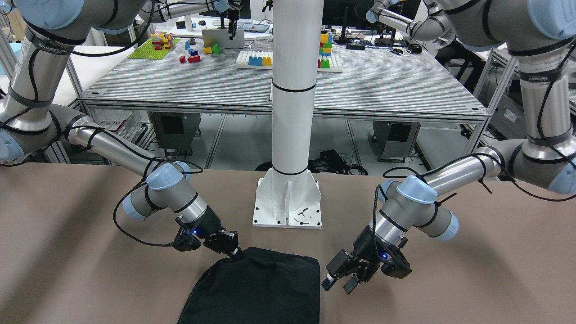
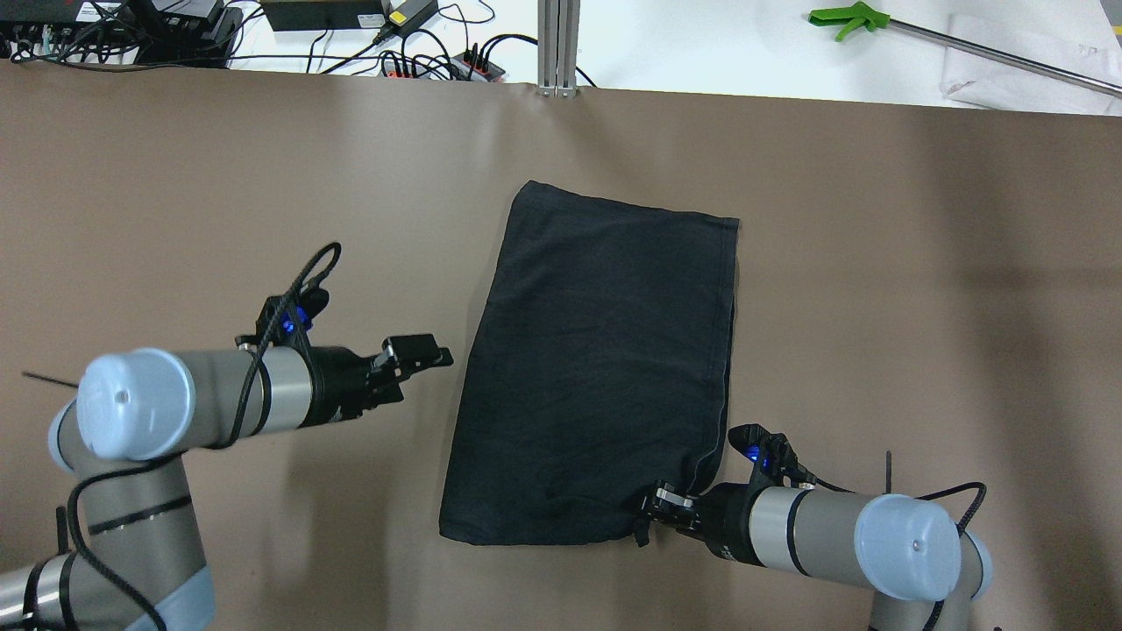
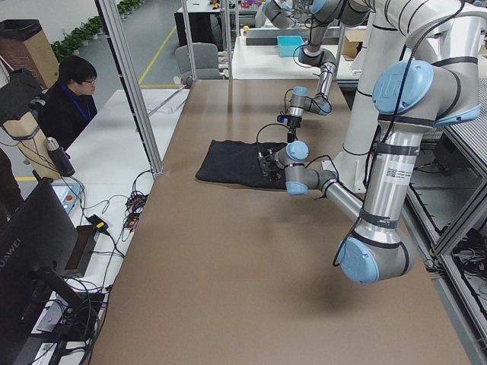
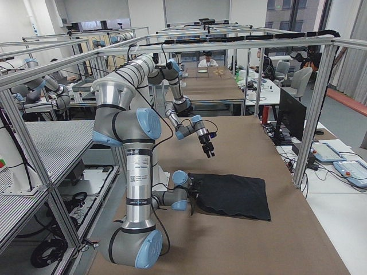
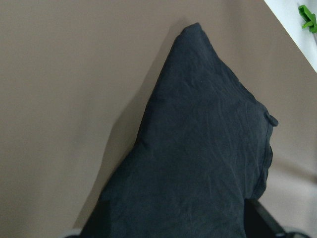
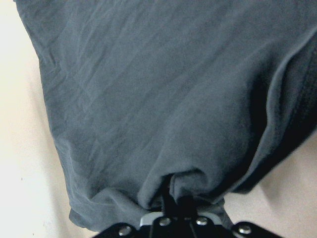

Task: Fold clothes
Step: 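Grasp the other near corner with the left gripper while the right holds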

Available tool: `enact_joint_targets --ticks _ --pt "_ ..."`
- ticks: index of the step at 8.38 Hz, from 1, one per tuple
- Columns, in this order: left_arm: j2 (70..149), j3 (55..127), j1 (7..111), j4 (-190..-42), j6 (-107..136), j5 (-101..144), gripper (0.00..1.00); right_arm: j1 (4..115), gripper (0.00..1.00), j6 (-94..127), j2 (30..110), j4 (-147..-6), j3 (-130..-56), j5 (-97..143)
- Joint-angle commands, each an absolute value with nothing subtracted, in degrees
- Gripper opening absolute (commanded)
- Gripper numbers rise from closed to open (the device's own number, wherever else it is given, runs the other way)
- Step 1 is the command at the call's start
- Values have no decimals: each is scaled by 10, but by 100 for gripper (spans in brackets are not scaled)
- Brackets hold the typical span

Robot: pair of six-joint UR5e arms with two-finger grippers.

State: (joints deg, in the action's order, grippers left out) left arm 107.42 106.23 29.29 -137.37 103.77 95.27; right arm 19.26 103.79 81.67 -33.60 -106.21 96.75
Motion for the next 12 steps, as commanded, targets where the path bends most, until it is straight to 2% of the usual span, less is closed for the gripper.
enact_joint_targets --ticks 1,3,7,9,12 --pt "1012 1068 194 -1435 1052 855 95 191 0 1019 817 -337 -1063 967" --pt "1013 1065 134 -1421 1051 791 94 190 0 1015 816 -337 -1063 968" --pt "1063 996 120 -1403 1050 779 94 190 0 1011 819 -337 -1063 967" --pt "1068 990 119 -1403 1048 780 94 190 0 1011 820 -337 -1063 968" --pt "1077 990 115 -1402 1048 770 81 191 0 1011 819 -337 -1063 967"
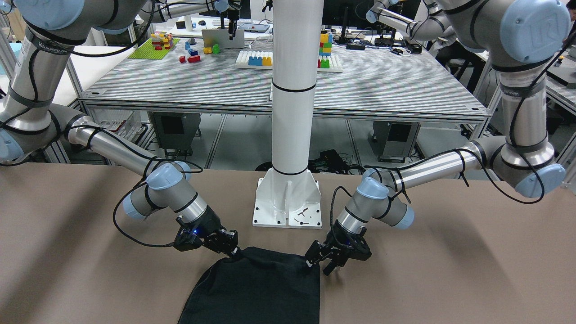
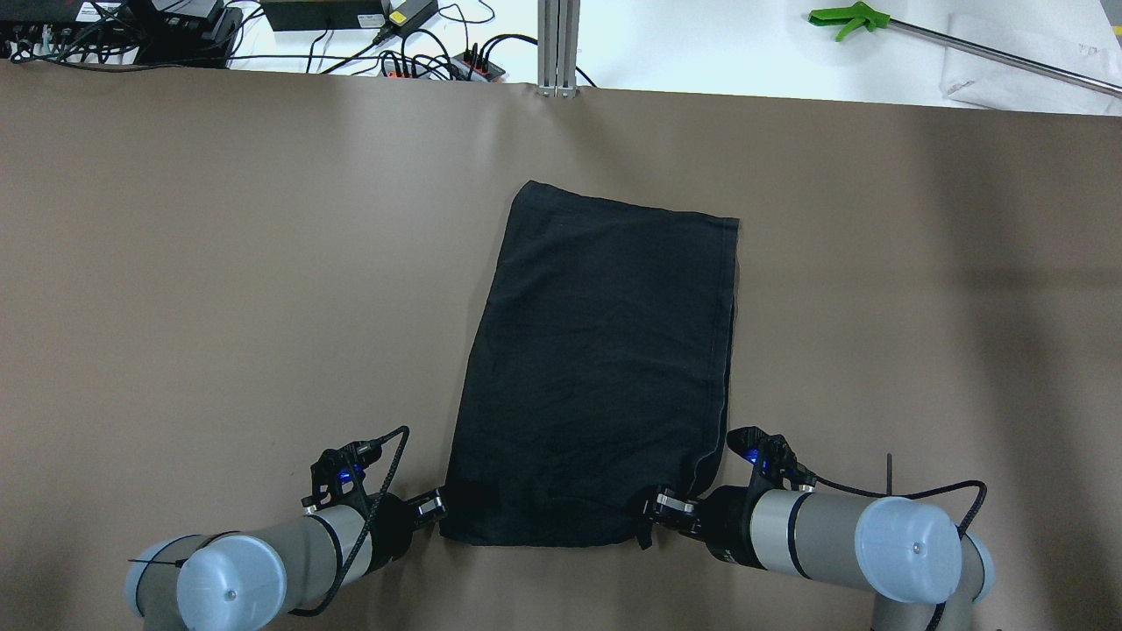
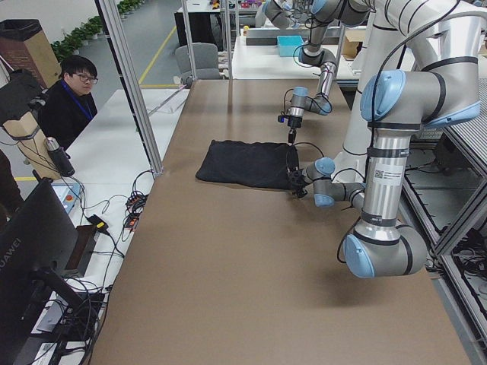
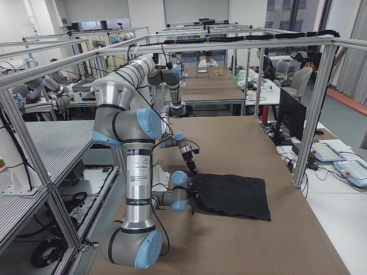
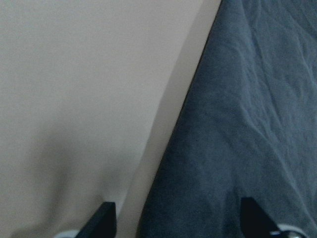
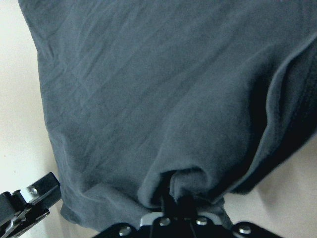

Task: Fold clothes
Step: 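Grasp the other near corner with the left gripper while the right holds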

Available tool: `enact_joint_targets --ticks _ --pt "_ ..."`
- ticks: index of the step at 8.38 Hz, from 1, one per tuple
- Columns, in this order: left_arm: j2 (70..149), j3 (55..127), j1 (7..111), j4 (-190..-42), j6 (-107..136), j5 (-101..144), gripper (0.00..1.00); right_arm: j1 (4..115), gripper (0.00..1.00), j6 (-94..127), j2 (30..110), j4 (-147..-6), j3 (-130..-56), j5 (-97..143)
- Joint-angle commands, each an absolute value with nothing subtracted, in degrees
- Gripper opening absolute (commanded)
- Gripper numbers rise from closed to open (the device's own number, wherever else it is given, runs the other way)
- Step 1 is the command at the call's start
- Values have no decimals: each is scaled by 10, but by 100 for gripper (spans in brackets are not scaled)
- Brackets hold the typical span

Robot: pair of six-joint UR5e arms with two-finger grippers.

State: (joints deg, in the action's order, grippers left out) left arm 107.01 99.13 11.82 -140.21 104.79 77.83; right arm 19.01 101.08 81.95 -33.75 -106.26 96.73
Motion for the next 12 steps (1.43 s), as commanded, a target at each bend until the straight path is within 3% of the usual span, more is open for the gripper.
enact_joint_targets --ticks 1,3,4,7,10,12 --pt "1078 991 101 -1402 1047 766 74 190 0 1011 816 -339 -1063 967" --pt "1080 991 85 -1403 1048 750 35 191 0 1011 819 -339 -1063 964" --pt "1082 996 85 -1403 1048 750 3 191 0 1011 819 -339 -1063 965" --pt "1070 1055 93 -1399 1042 765 0 193 0 1010 822 -336 -1066 969" --pt "1026 1172 73 -1399 1043 760 0 158 0 1017 896 -335 -1165 973" --pt "1034 1177 51 -1399 1042 755 0 124 0 1023 919 -335 -1208 973"
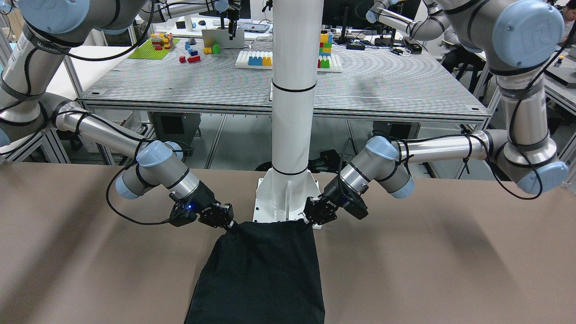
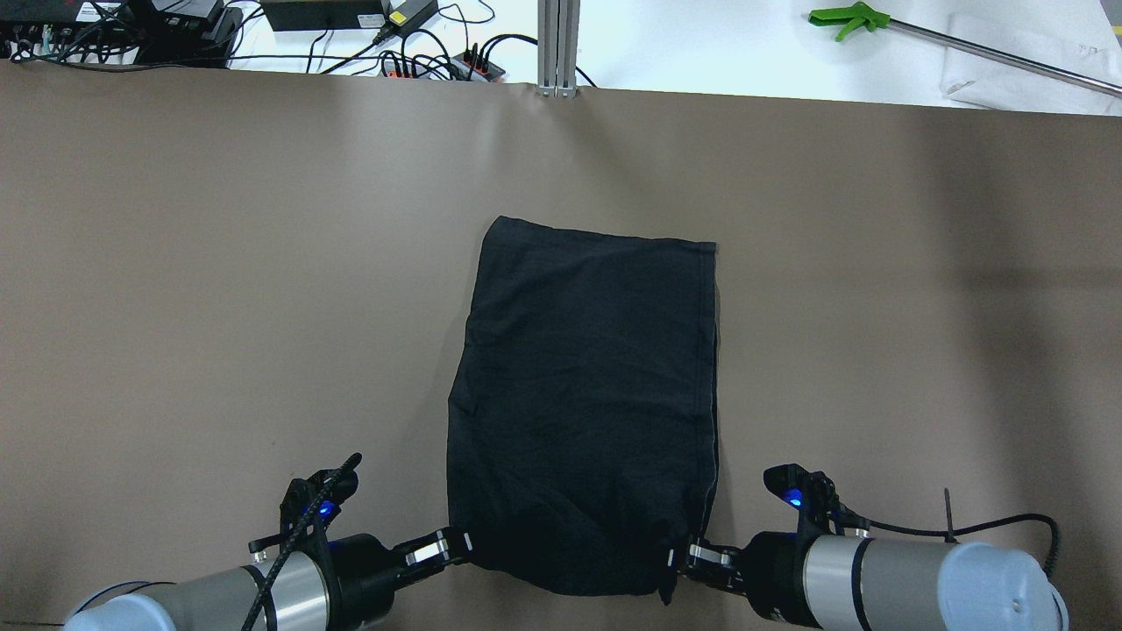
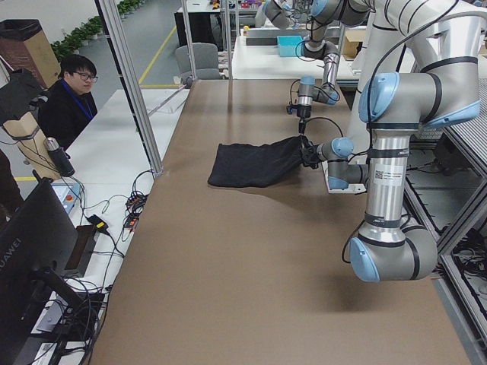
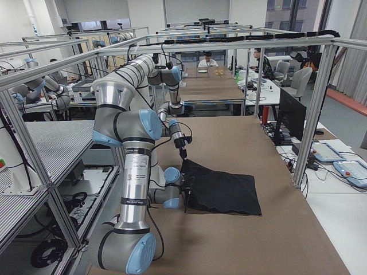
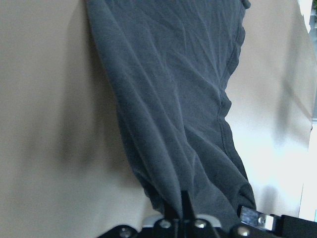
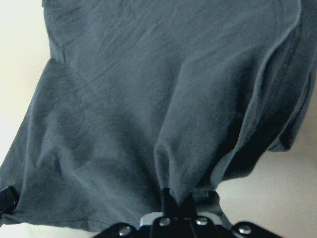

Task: Fold clothes
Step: 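Lift the near edge with both grippers and fold it toward the far edge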

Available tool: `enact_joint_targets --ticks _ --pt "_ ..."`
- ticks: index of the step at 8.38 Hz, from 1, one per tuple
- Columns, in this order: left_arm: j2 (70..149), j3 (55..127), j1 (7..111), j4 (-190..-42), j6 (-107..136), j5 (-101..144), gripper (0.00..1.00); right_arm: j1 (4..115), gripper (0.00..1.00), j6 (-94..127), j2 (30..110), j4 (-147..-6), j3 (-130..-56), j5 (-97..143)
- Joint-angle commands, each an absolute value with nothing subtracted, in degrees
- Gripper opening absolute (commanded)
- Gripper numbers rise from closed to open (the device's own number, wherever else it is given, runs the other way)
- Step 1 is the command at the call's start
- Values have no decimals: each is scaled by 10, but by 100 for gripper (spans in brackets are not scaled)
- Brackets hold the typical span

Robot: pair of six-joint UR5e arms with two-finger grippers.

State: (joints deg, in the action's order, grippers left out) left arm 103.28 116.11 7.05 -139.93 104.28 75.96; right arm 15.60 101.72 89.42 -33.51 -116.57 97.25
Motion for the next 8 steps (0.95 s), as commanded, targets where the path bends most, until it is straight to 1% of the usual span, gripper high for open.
enact_joint_targets --ticks 1,3,5,6,8 --pt "1036 1177 49 -1399 1042 755 0 122 0 1024 917 -335 -1208 972" --pt "1039 1178 62 -1400 1036 762 0 130 0 1023 902 -337 -1199 972" --pt "1044 1176 124 -1398 1017 800 0 196 0 1013 892 -342 -1193 973" --pt "1077 1163 164 -1397 1019 802 0 245 0 1013 878 -345 -1187 978" --pt "1113 1098 255 -1397 1025 871 0 320 0 1013 821 -373 -1135 1028"
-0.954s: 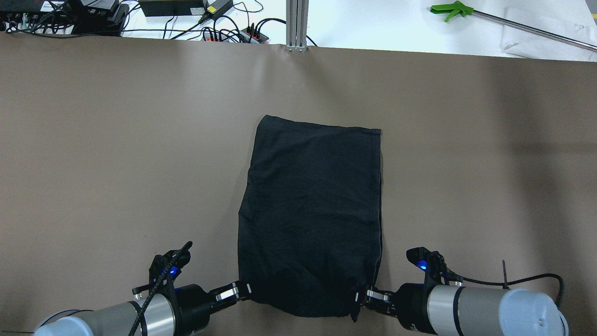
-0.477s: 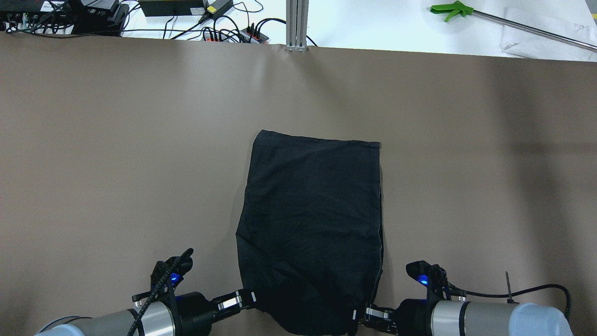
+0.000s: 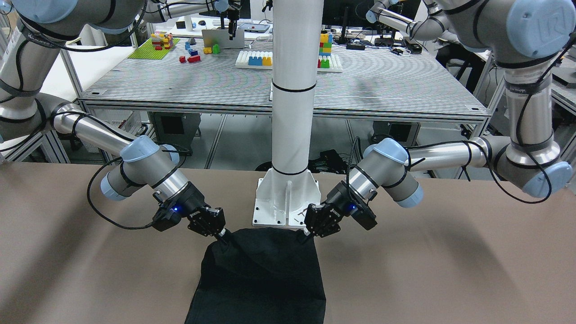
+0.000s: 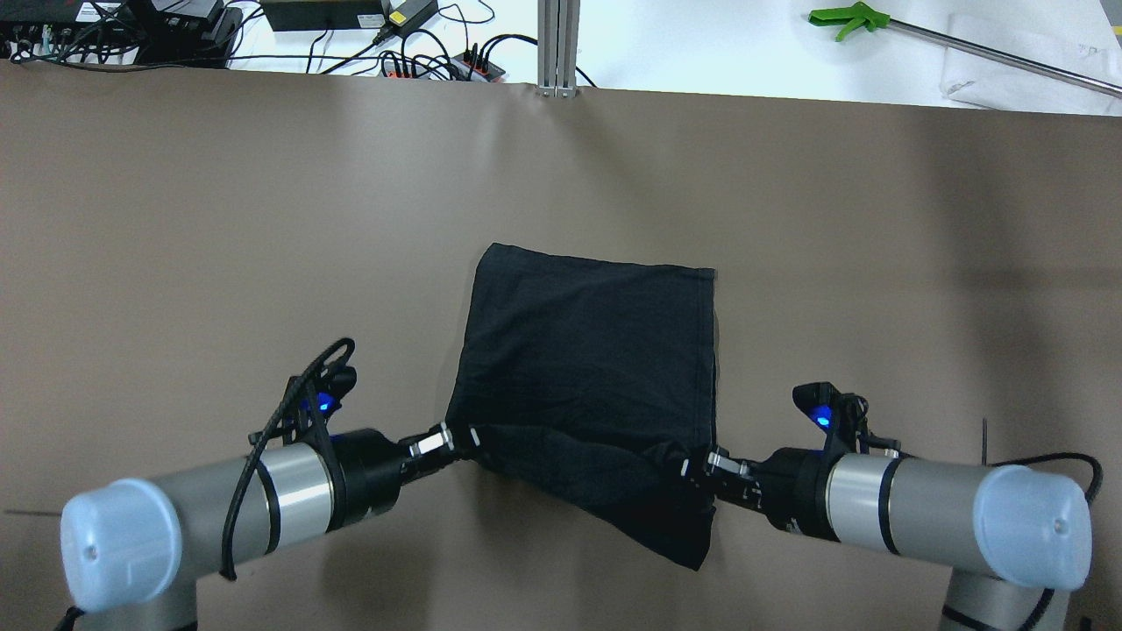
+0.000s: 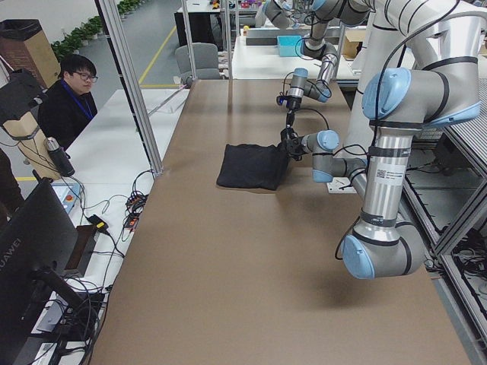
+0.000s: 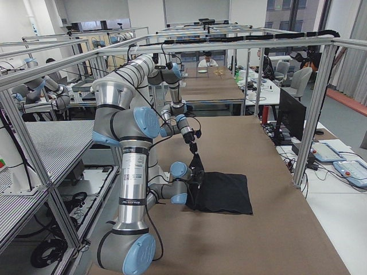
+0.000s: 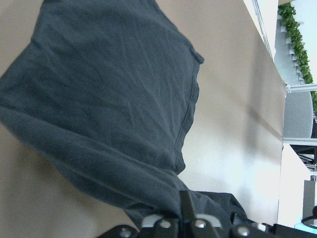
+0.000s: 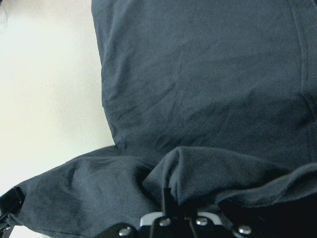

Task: Fold clothes
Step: 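Lift the near edge with both grippers and fold it toward the far edge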

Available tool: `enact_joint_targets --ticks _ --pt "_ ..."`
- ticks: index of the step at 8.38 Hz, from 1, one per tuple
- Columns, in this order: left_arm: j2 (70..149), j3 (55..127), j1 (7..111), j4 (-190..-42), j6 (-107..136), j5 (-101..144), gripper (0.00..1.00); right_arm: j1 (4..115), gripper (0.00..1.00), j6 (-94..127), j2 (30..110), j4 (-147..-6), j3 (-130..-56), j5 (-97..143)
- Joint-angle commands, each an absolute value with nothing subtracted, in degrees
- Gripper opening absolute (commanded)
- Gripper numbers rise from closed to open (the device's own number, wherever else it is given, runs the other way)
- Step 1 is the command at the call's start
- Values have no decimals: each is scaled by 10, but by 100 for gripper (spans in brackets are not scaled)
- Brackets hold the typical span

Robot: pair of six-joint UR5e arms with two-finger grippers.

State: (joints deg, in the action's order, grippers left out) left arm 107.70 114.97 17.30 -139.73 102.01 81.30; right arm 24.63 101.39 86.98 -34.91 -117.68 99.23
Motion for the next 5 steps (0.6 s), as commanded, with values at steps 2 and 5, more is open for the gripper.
enact_joint_targets --ticks 2,5 --pt "1194 978 316 -1398 1034 882 0 361 0 1014 744 -381 -1053 1027" --pt "1227 891 337 -1404 1033 884 0 367 0 1011 689 -378 -963 1000"
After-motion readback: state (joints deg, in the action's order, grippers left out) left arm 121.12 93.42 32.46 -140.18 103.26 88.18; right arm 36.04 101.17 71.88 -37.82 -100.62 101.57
